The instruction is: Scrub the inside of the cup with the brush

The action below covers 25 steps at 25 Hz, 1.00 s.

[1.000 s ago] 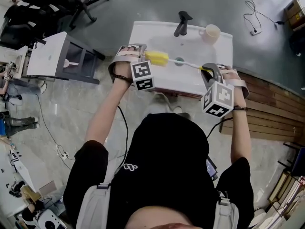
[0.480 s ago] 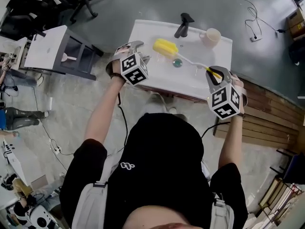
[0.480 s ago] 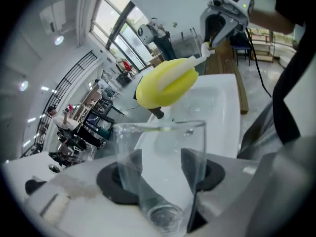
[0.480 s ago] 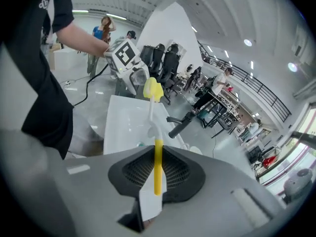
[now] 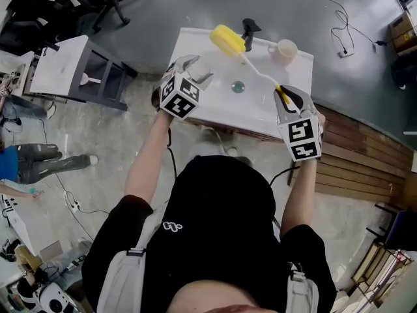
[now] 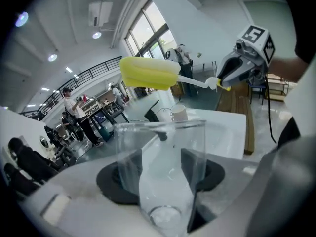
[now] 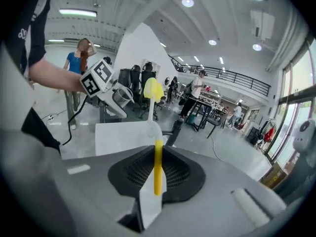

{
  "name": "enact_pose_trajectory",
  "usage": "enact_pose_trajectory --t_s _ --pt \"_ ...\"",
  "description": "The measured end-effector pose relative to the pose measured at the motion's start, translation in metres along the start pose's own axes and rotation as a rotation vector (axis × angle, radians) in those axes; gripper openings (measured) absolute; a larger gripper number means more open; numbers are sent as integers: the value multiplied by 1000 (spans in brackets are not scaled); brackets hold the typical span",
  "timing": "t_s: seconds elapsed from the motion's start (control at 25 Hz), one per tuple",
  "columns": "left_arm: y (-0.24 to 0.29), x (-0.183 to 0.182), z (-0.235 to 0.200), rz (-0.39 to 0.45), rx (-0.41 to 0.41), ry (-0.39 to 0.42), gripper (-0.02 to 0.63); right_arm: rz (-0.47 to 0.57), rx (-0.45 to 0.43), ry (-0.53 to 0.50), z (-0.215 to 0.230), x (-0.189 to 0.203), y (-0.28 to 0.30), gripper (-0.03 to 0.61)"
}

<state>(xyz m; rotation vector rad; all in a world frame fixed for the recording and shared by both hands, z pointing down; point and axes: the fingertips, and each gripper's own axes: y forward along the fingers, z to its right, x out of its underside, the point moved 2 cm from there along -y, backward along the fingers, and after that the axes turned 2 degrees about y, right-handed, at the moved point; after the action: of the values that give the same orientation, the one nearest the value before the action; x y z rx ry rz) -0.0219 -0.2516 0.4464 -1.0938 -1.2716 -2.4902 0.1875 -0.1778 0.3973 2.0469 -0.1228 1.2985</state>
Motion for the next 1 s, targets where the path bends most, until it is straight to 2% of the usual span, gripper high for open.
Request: enact_pose_trajectory --t_s 0.28,0.68,1.0 --pt "-7 -24 1 132 -26 -124 272 129 55 120 7 -15 -2 51" --pt "-20 -51 8 294 -30 -232 272 278 102 253 12 -27 -7 51" --pt "-28 -60 10 373 -41 -303 272 354 126 347 15 -33 -10 51"
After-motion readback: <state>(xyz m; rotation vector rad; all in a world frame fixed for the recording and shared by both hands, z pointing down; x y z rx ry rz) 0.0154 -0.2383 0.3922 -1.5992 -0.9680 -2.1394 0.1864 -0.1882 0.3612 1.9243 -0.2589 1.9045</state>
